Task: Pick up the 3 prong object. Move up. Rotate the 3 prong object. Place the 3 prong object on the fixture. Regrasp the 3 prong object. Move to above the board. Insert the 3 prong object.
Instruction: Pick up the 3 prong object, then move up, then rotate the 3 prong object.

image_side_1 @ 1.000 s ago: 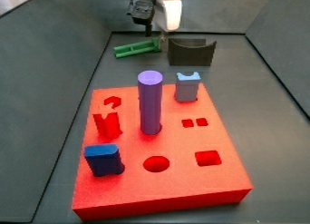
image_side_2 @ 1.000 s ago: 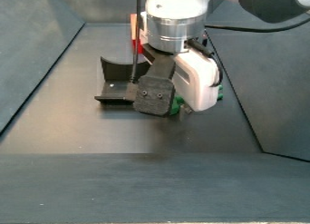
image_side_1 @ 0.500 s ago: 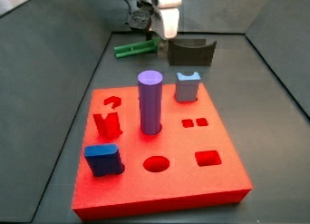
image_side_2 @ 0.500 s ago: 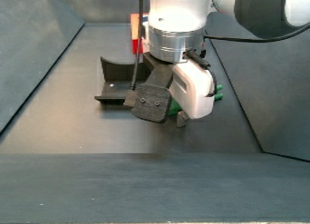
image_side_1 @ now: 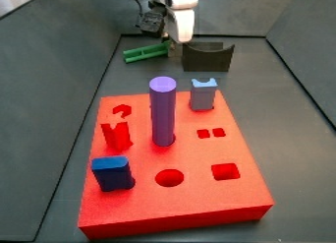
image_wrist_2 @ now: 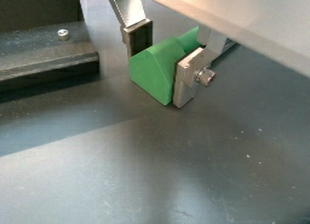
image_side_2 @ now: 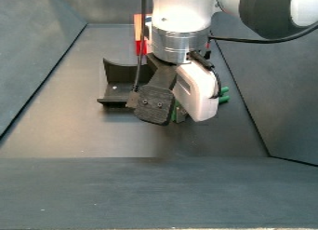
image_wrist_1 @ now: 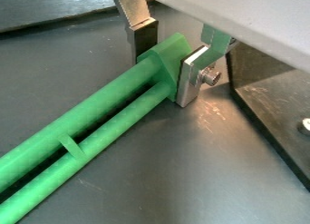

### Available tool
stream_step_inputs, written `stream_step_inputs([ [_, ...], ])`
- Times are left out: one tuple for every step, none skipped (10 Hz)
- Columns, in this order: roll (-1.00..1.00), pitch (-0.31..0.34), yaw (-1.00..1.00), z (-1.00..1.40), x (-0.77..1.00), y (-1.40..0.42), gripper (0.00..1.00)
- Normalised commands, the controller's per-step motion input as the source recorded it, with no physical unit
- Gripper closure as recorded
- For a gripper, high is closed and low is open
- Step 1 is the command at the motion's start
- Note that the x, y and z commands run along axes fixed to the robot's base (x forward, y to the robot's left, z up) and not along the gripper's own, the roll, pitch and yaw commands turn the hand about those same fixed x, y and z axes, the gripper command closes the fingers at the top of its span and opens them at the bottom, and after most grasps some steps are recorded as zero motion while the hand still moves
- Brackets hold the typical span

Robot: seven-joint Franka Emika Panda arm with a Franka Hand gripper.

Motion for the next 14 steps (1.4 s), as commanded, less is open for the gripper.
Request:
stream_step_inputs([
  [0.0, 0.0, 0.0, 0.0, 0.0, 0.0, 1.0],
  [0.0, 0.0, 0.0, 0.0, 0.0, 0.0, 1.0],
  [0.0, 0.0, 0.0, 0.0, 0.0, 0.0, 1.0],
  [0.0, 0.0, 0.0, 0.0, 0.0, 0.0, 1.0],
  [0.0, 0.0, 0.0, 0.0, 0.0, 0.0, 1.0],
  [0.0, 0.0, 0.0, 0.0, 0.0, 0.0, 1.0],
  [0.0, 0.0, 0.0, 0.0, 0.0, 0.0, 1.0],
  [0.0, 0.0, 0.0, 0.83, 0.0, 0.0, 1.0],
  [0.0, 0.018, 0.02, 0.76, 0.02, -0.01, 1.0],
  [0.0, 0.042, 0.02, 0.68, 0.01, 0.0, 1.0],
  [0.01, 0.071, 0.01, 0.49, 0.01, 0.0, 1.0],
  [0.02, 0.071, 0.01, 0.32, 0.0, 0.0, 1.0],
  [0.0, 0.0, 0.0, 0.83, -0.74, -0.25, 1.0],
  [0.02, -0.031, 0.0, 0.73, -0.7, -0.24, 1.0],
])
